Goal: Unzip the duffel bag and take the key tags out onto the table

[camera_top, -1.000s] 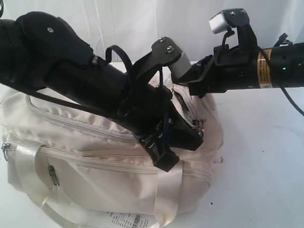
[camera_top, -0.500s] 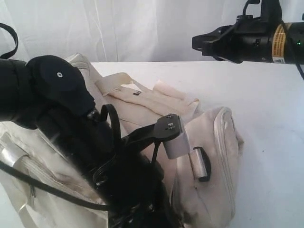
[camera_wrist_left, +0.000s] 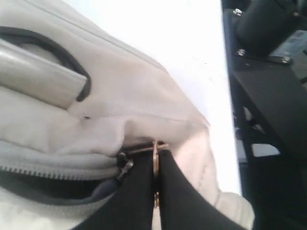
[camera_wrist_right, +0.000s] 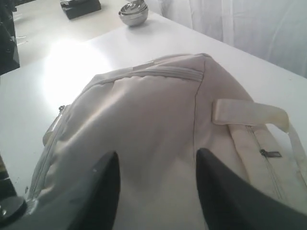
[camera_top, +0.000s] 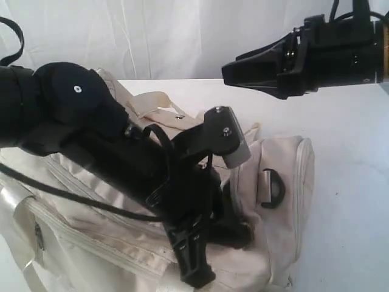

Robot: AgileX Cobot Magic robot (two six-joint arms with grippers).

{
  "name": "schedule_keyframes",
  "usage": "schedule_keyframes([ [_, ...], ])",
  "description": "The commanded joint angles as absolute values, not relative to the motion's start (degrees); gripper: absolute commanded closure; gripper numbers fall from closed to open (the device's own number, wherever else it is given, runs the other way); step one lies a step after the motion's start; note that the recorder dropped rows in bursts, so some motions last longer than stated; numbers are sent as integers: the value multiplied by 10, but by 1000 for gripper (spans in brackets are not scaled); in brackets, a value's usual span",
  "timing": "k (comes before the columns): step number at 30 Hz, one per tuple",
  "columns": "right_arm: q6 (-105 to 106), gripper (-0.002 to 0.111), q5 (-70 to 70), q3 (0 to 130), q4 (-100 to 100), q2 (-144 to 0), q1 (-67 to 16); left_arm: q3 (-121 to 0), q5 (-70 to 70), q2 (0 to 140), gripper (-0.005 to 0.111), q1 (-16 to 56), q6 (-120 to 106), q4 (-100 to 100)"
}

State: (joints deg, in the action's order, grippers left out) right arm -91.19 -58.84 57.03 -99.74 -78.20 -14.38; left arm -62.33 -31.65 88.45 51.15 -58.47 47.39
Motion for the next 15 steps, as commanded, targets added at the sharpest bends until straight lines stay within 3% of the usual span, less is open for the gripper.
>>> schedule_keyframes([
  [1,-917,61,-560,548,-999,-750,-142,-659,-256,879,107,513,-586,471],
  [15,-871,59,-455,467,-999,-738,-142,-730,-284,879,107,435,-585,462],
])
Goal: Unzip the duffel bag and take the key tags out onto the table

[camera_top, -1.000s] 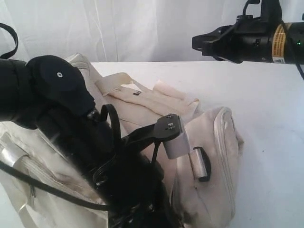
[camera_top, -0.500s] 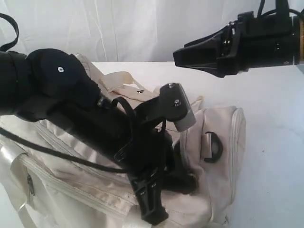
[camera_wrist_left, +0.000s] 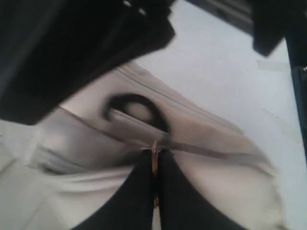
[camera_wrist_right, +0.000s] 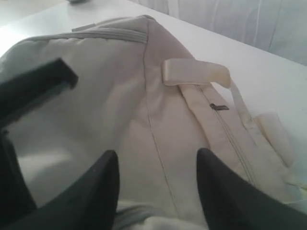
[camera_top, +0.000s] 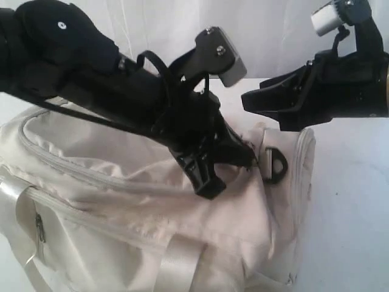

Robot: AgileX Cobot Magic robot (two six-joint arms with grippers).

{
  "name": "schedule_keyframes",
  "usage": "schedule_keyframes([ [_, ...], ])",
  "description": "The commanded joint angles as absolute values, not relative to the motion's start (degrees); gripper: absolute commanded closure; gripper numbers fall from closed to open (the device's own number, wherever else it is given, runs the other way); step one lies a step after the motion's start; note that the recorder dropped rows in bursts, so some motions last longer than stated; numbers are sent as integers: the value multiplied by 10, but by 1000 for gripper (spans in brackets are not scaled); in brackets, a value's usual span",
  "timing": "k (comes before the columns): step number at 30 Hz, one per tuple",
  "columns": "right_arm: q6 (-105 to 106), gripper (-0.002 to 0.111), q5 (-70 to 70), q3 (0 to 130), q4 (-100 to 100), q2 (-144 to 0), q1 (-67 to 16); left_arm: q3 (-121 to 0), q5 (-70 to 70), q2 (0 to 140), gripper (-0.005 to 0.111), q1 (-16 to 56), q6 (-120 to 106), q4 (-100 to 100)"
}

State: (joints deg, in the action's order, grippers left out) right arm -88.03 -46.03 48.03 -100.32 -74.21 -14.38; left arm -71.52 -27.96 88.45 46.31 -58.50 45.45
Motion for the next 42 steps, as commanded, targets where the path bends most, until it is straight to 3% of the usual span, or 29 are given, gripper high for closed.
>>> schedule_keyframes([
  [1,-871,58,-459,466,-999,-736,-142,-731,-290,879,107,429,-585,461],
  [9,-850,58,-468,434,-999,-695,-142,-733,-348,879,107,400,-576,461],
  [15,-850,48,-467,400,-999,-668,-142,-733,-362,879,107,400,-576,461],
  [34,-822,48,-463,394,-999,-697,-207,-734,-412,857,107,400,-658,566],
  [37,-822,49,-457,393,-999,-697,-211,-734,-428,857,107,400,-658,567],
  [42,-822,62,-420,393,-999,-694,-211,-734,-461,857,107,400,-658,569],
])
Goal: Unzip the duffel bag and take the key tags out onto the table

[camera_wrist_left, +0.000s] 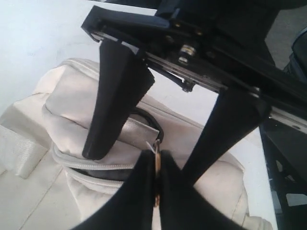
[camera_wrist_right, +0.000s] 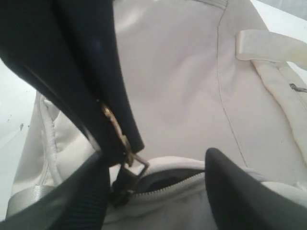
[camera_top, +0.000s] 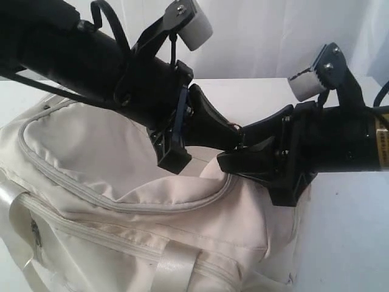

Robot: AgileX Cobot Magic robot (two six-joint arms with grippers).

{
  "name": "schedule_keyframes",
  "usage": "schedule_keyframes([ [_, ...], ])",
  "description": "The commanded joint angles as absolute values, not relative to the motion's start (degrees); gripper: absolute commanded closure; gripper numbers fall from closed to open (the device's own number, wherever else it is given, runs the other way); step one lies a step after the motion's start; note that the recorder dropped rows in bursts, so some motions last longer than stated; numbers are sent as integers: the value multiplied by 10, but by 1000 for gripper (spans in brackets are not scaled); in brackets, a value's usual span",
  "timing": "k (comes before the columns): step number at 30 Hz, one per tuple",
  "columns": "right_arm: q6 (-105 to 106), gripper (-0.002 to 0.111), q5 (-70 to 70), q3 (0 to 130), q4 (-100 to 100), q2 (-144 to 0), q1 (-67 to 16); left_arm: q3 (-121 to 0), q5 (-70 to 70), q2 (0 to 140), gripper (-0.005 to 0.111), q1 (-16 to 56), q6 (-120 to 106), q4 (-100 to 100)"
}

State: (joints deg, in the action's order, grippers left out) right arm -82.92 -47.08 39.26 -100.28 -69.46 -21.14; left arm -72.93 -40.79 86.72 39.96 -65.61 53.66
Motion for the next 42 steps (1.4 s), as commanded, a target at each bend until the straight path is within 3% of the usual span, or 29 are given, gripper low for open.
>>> schedule_keyframes([
  [1,-822,64,-417,394,-999,-692,-211,-734,-467,857,107,400,-658,568],
  [9,-821,74,-415,396,-999,-674,-211,-734,-470,857,107,400,-658,560],
  [18,-797,99,-401,396,-999,-657,-211,-734,-428,857,106,400,-664,534],
  [21,-797,102,-384,396,-999,-657,-211,-734,-417,857,95,400,-660,511],
  [28,-797,102,-314,396,-999,-657,-211,-734,-389,857,50,400,-653,485],
  [30,-797,102,-298,396,-999,-657,-211,-734,-375,857,42,400,-653,485],
  [42,-797,102,-240,405,-999,-657,-211,-699,-367,857,41,400,-629,469],
])
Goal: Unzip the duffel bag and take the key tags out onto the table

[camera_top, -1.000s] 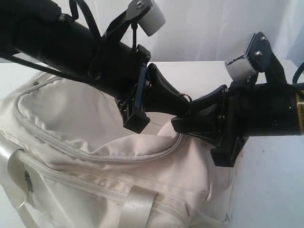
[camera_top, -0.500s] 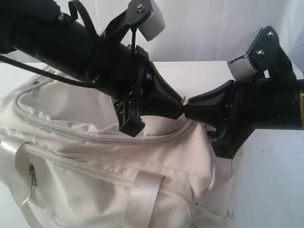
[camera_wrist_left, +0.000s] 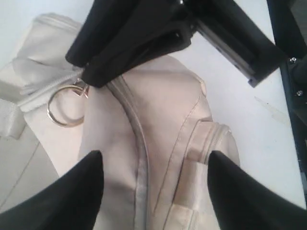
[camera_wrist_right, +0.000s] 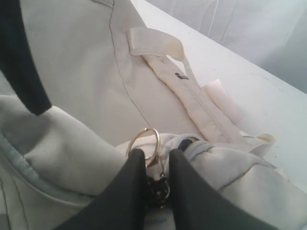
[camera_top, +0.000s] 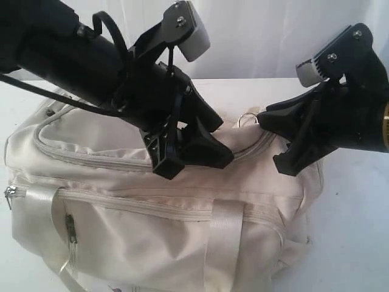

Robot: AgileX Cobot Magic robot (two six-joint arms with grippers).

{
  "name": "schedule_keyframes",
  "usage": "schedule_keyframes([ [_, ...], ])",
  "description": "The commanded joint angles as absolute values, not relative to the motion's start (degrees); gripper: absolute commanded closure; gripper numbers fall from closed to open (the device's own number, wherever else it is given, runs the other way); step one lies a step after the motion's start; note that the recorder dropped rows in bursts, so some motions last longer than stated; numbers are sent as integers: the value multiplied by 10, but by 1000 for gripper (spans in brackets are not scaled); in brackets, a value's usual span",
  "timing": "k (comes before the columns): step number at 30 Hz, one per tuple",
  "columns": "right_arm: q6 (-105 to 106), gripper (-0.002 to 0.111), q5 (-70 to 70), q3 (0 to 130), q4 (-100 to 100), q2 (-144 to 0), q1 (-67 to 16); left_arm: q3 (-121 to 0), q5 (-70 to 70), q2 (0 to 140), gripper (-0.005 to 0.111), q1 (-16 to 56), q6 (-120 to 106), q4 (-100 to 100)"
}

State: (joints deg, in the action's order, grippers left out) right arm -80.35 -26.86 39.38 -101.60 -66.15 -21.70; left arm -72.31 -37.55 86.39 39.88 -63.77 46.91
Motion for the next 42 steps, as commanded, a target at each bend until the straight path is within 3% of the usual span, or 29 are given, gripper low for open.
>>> schedule_keyframes([
  [1,-797,102,-243,405,-999,-657,-211,-689,-356,859,41,400,-629,468],
  [11,-797,102,-264,405,-999,-657,-211,-657,-272,882,44,400,-630,469],
  [16,-797,102,-264,405,-999,-652,-211,-657,-251,892,67,400,-631,469],
  [20,-800,102,-273,405,-999,-631,-211,-657,-248,897,96,400,-633,465],
  [22,-813,102,-274,405,-999,-612,-211,-657,-249,897,101,400,-648,462],
  [30,-868,101,-327,405,-999,-556,-211,-657,-256,897,101,400,-662,459],
  [32,-868,96,-332,405,-999,-556,-211,-657,-272,897,101,400,-664,457],
  [37,-856,58,-280,405,-999,-554,-211,-657,-297,897,101,400,-664,444],
  [42,-856,54,-220,406,-999,-563,-211,-657,-300,897,101,400,-664,440],
])
